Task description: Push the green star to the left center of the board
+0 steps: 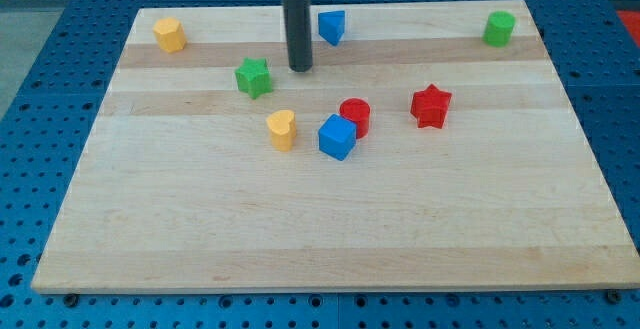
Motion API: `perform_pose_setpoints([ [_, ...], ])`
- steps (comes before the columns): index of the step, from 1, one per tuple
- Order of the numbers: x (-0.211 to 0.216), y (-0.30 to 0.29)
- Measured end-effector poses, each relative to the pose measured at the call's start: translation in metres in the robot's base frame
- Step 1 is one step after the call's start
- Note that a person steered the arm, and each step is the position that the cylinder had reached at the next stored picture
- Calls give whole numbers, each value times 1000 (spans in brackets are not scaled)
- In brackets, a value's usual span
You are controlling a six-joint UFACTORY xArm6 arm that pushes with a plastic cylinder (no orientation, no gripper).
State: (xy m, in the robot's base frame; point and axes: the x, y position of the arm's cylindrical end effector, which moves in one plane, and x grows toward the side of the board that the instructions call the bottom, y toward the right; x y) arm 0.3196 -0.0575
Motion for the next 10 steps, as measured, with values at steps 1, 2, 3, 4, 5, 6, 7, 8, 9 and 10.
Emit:
perform_pose_setpoints([
  [1,0,-21],
  [2,6,-38],
  [3,26,-56],
  [4,59,-70],
  [5,93,-81],
  [6,109,-86],
  [7,109,-81],
  [8,103,-72],
  [9,50,-87],
  [10,28,-109],
])
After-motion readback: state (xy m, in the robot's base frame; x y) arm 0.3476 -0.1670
